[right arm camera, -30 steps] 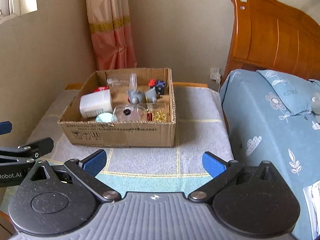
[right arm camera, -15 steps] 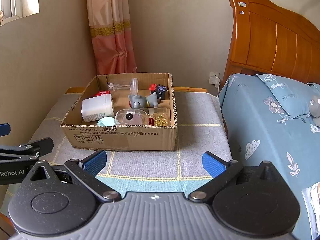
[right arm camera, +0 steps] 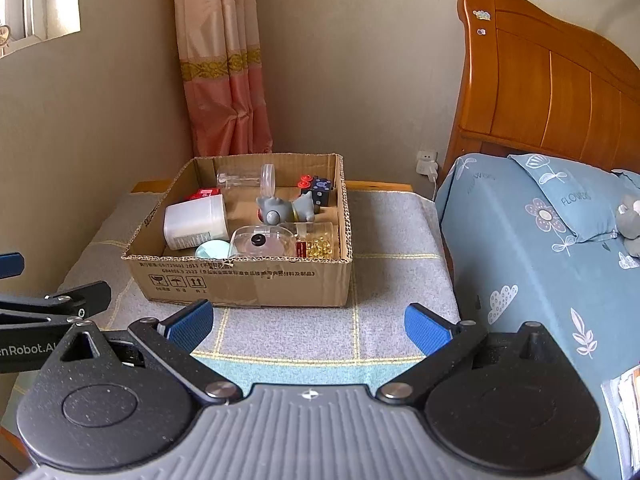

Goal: Organize rigid objects

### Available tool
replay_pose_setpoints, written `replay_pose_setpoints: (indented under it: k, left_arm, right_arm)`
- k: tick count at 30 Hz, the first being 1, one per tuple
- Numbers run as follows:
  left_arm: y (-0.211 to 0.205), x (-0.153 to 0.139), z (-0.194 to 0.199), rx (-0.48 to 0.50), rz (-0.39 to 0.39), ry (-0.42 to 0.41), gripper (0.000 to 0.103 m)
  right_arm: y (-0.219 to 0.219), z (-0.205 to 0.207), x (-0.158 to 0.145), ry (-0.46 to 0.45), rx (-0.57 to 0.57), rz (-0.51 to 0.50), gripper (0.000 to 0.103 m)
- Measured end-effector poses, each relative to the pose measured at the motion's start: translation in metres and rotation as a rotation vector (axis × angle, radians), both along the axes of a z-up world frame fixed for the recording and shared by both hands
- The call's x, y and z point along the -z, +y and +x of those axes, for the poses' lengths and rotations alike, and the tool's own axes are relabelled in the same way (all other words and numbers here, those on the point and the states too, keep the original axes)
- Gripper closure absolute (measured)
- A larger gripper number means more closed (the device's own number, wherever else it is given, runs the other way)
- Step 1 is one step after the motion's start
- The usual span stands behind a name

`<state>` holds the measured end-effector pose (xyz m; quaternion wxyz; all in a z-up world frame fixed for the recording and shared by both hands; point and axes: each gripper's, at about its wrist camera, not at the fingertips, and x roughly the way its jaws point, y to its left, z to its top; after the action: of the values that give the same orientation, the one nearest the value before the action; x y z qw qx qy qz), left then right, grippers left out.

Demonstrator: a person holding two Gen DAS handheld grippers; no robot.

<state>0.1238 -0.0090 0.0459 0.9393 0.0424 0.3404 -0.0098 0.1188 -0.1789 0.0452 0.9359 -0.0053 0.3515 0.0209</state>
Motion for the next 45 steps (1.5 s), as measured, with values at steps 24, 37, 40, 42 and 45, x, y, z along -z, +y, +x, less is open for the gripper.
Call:
replay_pose_setpoints:
  k: [24,37,40,42,45]
  left_arm:
    - [-0.0031,-0.0001,-0.0023,0.000,0.004,0.004,0.001]
    - [-0.0034,-0.0006,-0.0032,-0.001,0.004,0.004,0.001]
    - [-0.0032,-0.0007,-0.0033,-0.001,0.003,0.004,0.001]
    - [-0.0030,-0.0007,-0.0031,0.000,0.004,0.004,0.001]
    - [-0.0033,-0.0009,-0.0035,0.000,0.005,0.004,0.001]
  right_arm:
    - [-0.0013,0.0001,-0.0016,-0.010,0.005,0.007,0.000]
    - [-0.0009,0.0002,-0.0016,-0.011,0.005,0.006,0.000]
    - [-0.0010,0.0003,-0.0015,-0.012,0.004,0.005,0.000]
    - [-0.0013,0.0001,-0.0020,-0.012,0.004,0.007,0.000]
    - [-0.0012,0.0001,-0.0021,-0.013,0.005,0.006,0.000]
